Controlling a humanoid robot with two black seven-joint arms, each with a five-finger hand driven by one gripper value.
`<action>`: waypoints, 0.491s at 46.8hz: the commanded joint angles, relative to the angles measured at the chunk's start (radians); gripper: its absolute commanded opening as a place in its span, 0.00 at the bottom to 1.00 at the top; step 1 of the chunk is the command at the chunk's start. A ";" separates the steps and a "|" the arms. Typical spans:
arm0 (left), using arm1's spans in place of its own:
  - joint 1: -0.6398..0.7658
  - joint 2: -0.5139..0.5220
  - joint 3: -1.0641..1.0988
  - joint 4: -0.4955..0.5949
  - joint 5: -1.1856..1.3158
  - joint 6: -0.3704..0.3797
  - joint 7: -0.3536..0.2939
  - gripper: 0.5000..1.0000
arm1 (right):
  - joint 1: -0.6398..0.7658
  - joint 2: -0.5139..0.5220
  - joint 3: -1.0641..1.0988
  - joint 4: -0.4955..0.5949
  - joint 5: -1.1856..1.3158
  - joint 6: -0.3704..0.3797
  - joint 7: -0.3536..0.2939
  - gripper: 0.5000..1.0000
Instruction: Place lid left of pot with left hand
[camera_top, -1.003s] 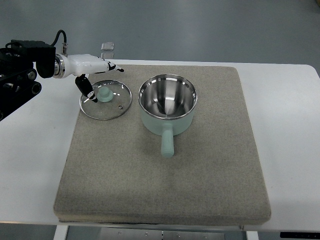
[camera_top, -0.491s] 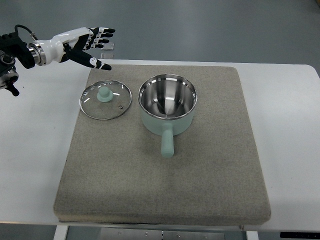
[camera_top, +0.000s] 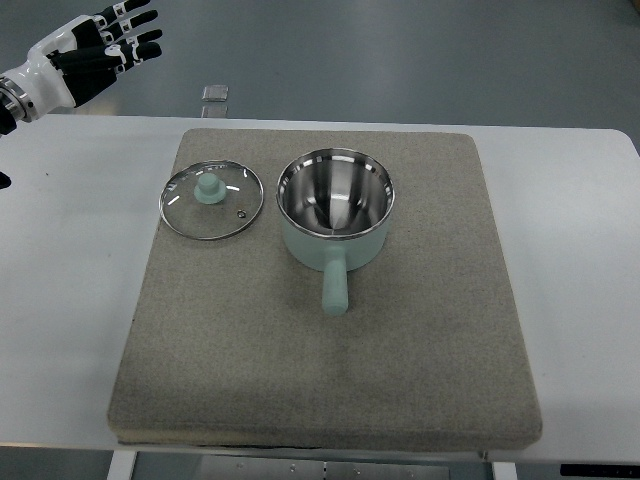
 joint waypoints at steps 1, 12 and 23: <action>0.014 0.000 0.000 0.017 -0.092 -0.026 0.005 0.99 | 0.000 0.000 0.000 0.000 0.000 0.000 0.000 0.84; 0.069 -0.008 -0.100 0.021 -0.190 -0.035 0.090 0.99 | 0.000 0.000 0.000 0.000 0.000 0.000 -0.001 0.84; 0.088 -0.004 -0.163 0.024 -0.330 -0.042 0.211 0.99 | 0.000 0.000 0.000 0.000 0.000 0.000 0.000 0.84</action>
